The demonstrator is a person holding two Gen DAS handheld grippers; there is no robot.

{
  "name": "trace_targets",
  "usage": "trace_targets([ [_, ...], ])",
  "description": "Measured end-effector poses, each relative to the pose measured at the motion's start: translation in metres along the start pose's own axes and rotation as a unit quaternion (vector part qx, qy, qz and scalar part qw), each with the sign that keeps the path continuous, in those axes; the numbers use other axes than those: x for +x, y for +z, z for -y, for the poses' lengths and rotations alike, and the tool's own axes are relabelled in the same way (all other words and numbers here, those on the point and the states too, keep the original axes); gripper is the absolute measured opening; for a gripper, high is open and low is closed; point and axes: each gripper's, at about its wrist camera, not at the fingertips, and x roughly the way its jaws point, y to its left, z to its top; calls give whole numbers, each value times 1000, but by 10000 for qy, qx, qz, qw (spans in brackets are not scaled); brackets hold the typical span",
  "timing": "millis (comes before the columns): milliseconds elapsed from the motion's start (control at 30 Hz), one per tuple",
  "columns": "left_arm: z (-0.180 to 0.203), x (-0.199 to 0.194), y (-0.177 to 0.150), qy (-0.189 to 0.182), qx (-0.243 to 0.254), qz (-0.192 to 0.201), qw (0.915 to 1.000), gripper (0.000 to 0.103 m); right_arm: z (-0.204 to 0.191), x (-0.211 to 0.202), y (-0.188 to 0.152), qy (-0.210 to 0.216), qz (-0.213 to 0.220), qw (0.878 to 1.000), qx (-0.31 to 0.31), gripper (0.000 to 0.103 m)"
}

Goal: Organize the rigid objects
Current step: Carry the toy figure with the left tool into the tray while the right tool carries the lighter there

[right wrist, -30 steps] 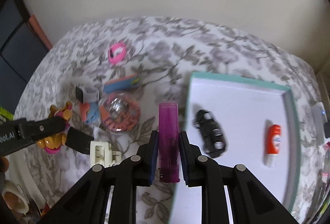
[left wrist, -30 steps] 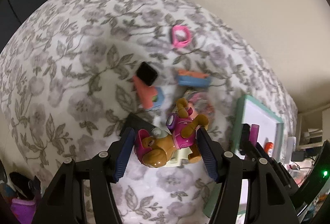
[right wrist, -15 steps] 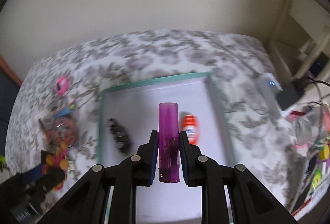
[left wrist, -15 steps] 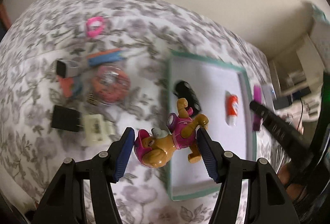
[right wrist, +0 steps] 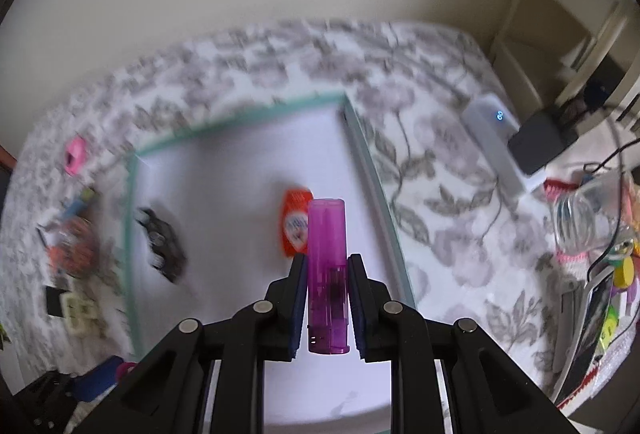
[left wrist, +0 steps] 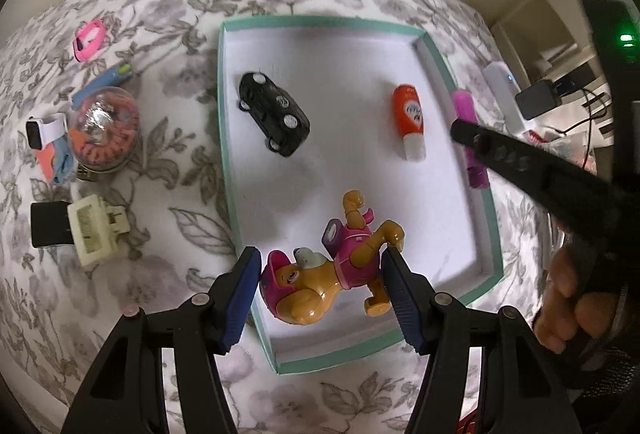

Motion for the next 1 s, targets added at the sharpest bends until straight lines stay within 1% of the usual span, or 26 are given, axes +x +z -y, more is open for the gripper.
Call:
trace_targets([
  [133,3,9,0,113,53,-24,9999,64,3,20,-9,-175,-253,9995,4,21],
  [300,3,25,1,217,74,-178,9996,64,5,37,-17,-305,-490,9983,15,21],
  [400,7,33,1,276,107,-247,9993,64,5,38,-21,-294,-456,9985,-13,21],
  [633,9,40,4,256,138,-294,9991,65,5,36,-27,-264,-450,9986,14,21],
  [767,5,39,1,271,145,-273,9992,65,6,40,-21,-264,-472,9985,26,22],
  [800,6,40,2,289,147,-272,9991,66,5,39,-19,-266,-484,9985,49,23],
  [833,6,39,2,303,149,-282,9990,70,6,39,-18,-279,-490,9984,61,27],
  [867,6,39,1,251,146,-290,9992,71,7,40,-18,-347,-496,9981,76,30],
  [900,6,38,1,231,137,-299,9992,72,9,40,-17,-442,-499,9977,81,39],
  [933,7,38,1,226,138,-291,9992,72,10,40,-16,-481,-496,9976,93,45],
  [1000,9,36,2,246,187,-247,9992,72,12,40,-16,-380,-501,9979,149,45],
])
